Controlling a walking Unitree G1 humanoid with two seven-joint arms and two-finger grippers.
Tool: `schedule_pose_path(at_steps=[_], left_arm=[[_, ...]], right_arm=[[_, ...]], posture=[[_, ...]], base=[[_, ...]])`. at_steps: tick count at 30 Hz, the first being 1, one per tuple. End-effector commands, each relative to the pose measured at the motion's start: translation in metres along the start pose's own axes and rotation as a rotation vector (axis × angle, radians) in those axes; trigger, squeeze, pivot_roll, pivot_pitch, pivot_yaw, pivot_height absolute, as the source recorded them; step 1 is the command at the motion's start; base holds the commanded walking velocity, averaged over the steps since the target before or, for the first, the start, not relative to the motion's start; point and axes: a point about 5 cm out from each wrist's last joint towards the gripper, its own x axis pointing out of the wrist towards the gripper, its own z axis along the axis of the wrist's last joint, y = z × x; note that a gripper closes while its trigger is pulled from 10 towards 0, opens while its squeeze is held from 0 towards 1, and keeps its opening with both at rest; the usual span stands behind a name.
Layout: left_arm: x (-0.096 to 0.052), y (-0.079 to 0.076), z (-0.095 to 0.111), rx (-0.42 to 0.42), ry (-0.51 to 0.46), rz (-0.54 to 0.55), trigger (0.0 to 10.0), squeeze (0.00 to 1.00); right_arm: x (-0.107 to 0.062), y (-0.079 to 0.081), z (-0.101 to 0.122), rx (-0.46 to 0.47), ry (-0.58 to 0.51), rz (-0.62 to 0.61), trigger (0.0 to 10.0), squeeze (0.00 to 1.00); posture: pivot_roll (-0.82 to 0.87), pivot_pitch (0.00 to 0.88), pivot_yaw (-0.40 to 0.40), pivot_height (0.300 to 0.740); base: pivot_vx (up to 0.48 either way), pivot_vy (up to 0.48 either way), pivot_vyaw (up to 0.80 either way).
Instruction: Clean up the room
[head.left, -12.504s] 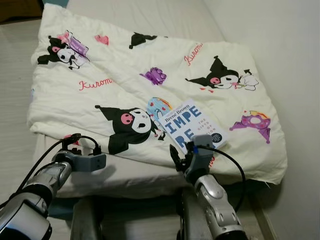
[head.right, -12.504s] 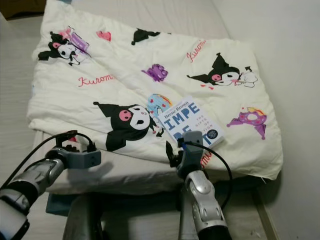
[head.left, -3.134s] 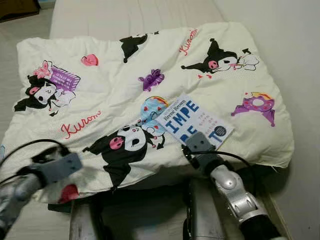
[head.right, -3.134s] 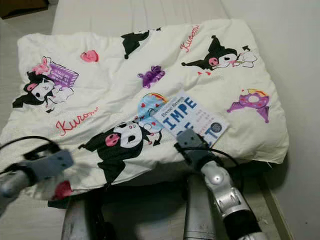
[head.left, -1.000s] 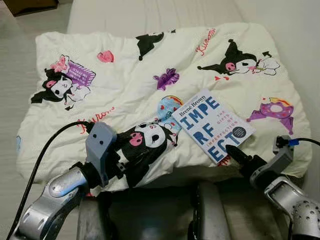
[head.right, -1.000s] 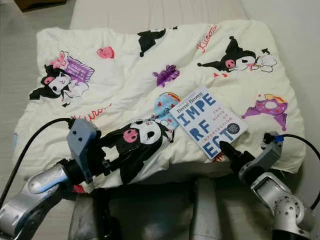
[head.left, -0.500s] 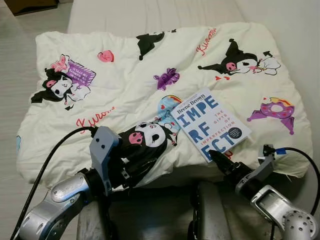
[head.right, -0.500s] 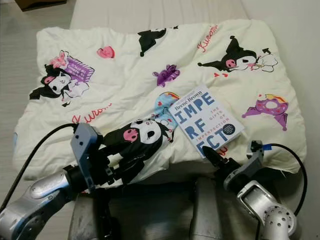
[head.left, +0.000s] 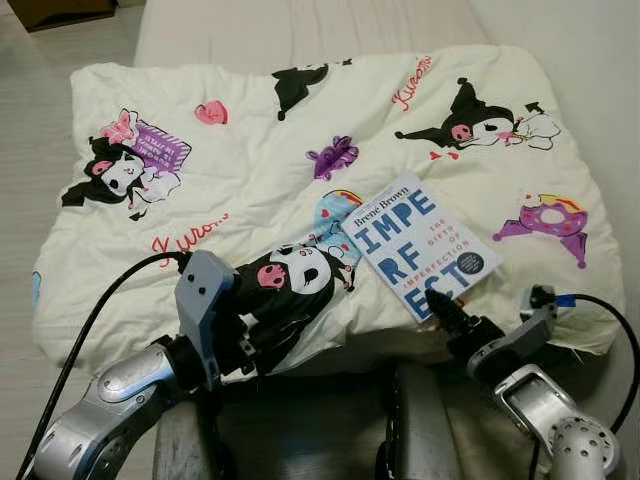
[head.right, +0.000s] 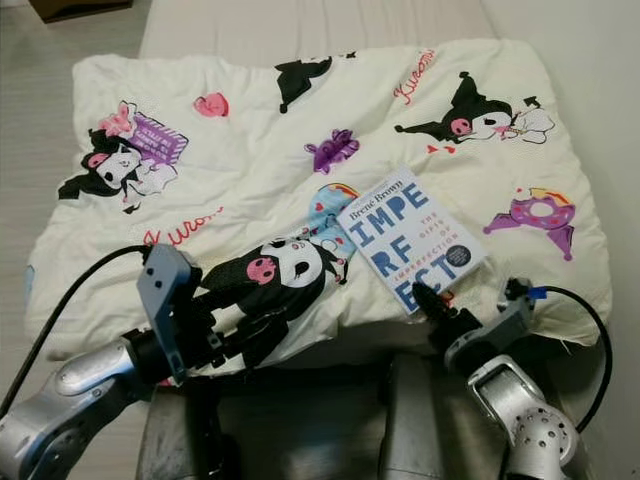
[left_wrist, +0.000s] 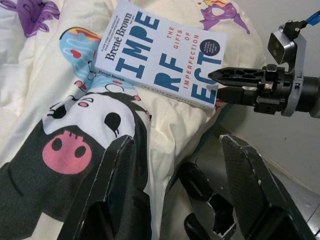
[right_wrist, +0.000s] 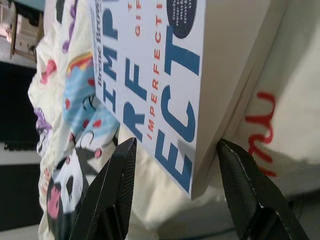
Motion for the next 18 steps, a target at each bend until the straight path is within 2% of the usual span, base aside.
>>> schedule_pose_path(at_steps=[1, 7, 9, 11, 13, 18], left_arm=[[-0.002, -0.003, -0.003, -0.007, 0.021, -0.011, 10.0, 0.00], [-0.001, -0.004, -0.002, -0.018, 0.009, -0.016, 10.0, 0.00], [-0.001, -0.004, -0.002, -0.021, 0.008, -0.017, 10.0, 0.00], [-0.001, -0.004, -0.002, -0.021, 0.008, -0.017, 10.0, 0.00], [-0.001, -0.004, -0.002, -0.030, 0.004, -0.018, 10.0, 0.00], [0.000, -0.004, -0.001, -0.030, 0.003, -0.019, 10.0, 0.00]], right_arm=[[-0.001, -0.007, -0.004, 0.012, -0.011, -0.036, 10.0, 0.00], [0.005, 0.001, -0.009, 0.046, -0.017, 0.006, 10.0, 0.00], [0.008, 0.011, -0.011, 0.078, -0.008, 0.066, 10.0, 0.00], [0.008, 0.011, -0.011, 0.078, -0.008, 0.066, 10.0, 0.00], [0.011, 0.024, -0.015, 0.102, 0.022, 0.146, 10.0, 0.00], [0.014, 0.032, -0.021, 0.114, 0.054, 0.191, 10.0, 0.00]], posture=[[0.06, 0.378, 0.028, 0.527], [0.06, 0.378, 0.029, 0.527], [0.06, 0.376, 0.030, 0.527], [0.06, 0.376, 0.030, 0.527], [0.06, 0.376, 0.029, 0.527], [0.06, 0.377, 0.028, 0.527]], base=[[0.000, 0.000, 0.00], [0.000, 0.000, 0.00], [0.000, 0.000, 0.00], [0.000, 0.000, 0.00], [0.000, 0.000, 0.00], [0.000, 0.000, 0.00]])
